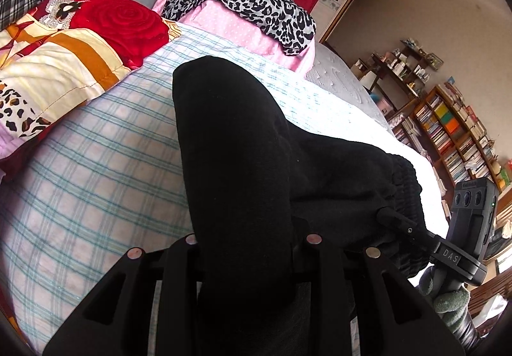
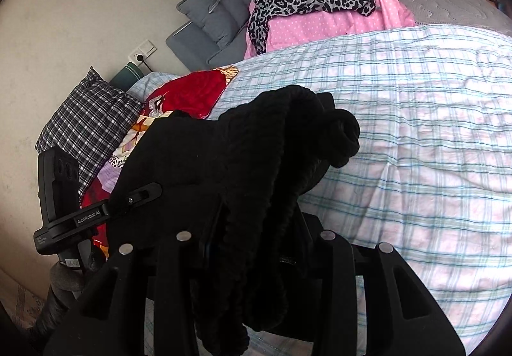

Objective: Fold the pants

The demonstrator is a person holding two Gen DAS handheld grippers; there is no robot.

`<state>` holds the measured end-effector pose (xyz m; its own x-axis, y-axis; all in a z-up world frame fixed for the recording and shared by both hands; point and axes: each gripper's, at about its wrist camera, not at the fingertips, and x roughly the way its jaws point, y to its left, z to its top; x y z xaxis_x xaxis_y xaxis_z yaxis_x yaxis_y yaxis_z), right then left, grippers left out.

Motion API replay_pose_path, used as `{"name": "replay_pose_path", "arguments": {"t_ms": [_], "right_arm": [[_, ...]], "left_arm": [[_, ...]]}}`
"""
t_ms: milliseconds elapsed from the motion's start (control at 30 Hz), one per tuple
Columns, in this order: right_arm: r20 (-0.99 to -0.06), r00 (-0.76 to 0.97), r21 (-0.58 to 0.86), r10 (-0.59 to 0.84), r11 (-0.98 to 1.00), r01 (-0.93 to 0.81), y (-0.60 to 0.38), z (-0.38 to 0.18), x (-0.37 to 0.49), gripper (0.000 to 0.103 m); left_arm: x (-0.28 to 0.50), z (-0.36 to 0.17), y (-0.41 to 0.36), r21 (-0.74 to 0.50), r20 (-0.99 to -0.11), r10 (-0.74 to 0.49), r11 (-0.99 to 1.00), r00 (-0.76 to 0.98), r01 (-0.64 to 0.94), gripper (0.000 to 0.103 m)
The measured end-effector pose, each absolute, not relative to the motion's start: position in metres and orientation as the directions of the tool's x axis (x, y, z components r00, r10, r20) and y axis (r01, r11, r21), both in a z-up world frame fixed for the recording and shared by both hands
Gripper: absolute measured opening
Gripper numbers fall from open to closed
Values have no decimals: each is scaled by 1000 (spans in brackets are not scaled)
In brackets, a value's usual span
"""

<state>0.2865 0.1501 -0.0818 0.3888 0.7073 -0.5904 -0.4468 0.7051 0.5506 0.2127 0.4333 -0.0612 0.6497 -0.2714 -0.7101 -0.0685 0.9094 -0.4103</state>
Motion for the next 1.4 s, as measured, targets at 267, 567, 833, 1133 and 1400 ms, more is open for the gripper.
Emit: {"name": "replay_pose_path", "arguments": {"t_ms": [267,567,833,1133,1400], "right_arm": [[-594,413,557,690,724,-407,122,-93,313,39],[-588,480,553,651,756,-349,58,-97,332,39],[-590,559,534,583,801,-271,-23,-94,341,39],[-616,605,505,504,843,-187,-106,-103,351,39],[-672,567,500,477,856,-129,-133,-144,365,39]], "left_arm": [[249,-67,400,-416,-713,-297,908,635,-43,27],[292,-73,340,-419,-717,-353,908,600,34,27],[330,-77,264,-441,-707,-433,888,559,130,27],[365,-92,186,-445,-720,-481,873,501,199,27],[380,-130,169,-415,-778,-437,897,451,154,49]]}}
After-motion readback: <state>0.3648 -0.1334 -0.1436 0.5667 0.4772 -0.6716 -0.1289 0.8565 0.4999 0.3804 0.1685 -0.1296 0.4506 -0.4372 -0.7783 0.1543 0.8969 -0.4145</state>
